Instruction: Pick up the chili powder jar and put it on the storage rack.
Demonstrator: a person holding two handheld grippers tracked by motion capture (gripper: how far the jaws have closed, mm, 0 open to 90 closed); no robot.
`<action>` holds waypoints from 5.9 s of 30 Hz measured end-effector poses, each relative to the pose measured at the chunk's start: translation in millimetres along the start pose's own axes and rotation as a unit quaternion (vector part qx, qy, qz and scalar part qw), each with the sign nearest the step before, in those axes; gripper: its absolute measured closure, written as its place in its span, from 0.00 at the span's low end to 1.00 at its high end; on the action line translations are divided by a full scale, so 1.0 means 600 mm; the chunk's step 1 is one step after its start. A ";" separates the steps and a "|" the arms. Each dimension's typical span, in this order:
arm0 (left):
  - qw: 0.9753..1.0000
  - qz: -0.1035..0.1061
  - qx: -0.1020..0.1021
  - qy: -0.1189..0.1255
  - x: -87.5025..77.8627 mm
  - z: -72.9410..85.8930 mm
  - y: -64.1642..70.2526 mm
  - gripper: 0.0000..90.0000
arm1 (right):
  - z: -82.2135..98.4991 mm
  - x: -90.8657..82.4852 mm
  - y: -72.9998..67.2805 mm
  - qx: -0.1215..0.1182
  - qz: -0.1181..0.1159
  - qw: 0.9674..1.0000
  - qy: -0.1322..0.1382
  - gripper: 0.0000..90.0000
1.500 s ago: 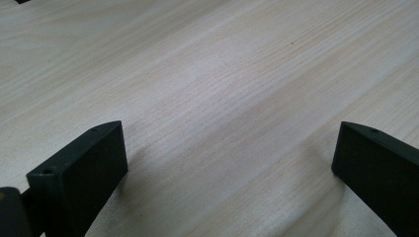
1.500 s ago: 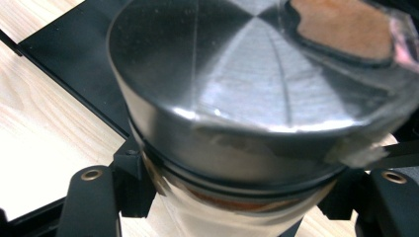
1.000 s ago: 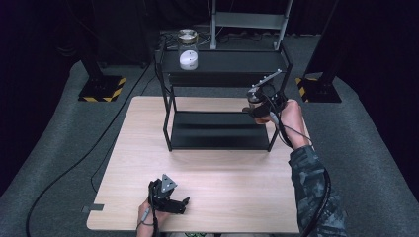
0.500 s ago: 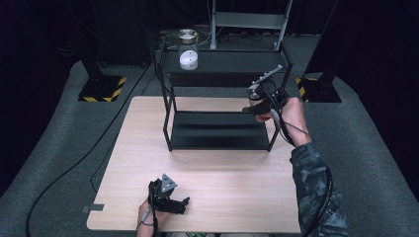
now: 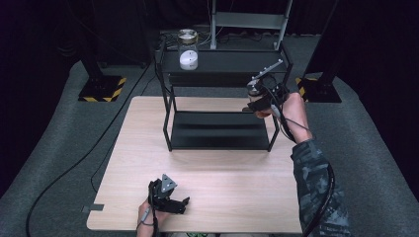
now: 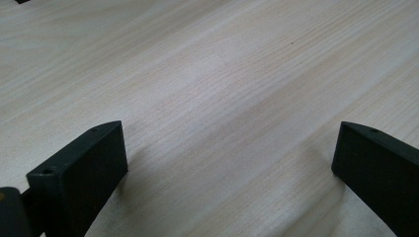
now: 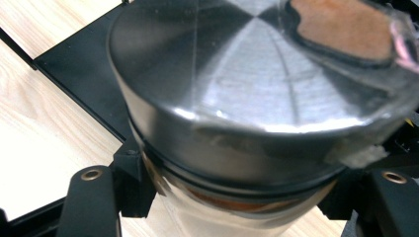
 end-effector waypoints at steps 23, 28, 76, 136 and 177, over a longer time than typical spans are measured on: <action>1.000 0.000 0.001 0.000 0.000 -0.001 -0.001 0.00 | -0.026 -0.030 0.007 -0.002 0.007 1.000 0.009 0.35; 1.000 0.000 0.001 -0.001 0.000 -0.001 0.000 0.00 | -0.033 -0.037 0.009 -0.001 0.007 1.000 0.012 0.35; 1.000 0.000 0.001 -0.001 0.000 -0.001 0.000 0.00 | -0.079 -0.089 0.031 0.022 0.035 0.998 0.051 0.35; 1.000 0.000 0.001 -0.001 0.000 -0.001 0.000 0.00 | -0.091 -0.001 0.098 0.143 0.040 0.978 0.144 0.35; 1.000 -0.001 0.002 -0.001 0.000 -0.001 0.000 0.00 | -0.036 -0.058 0.072 0.142 -0.028 0.985 0.096 0.00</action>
Point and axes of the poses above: each handheld gripper's, and its own axes: x roughly forward along the jaws, z roughly out of its underside, y roughly to its right, the point moved 2 cm from there along x, roughly forward along the jaws, and after that the axes turned 3 degrees about -z, right-handed, at the moved point
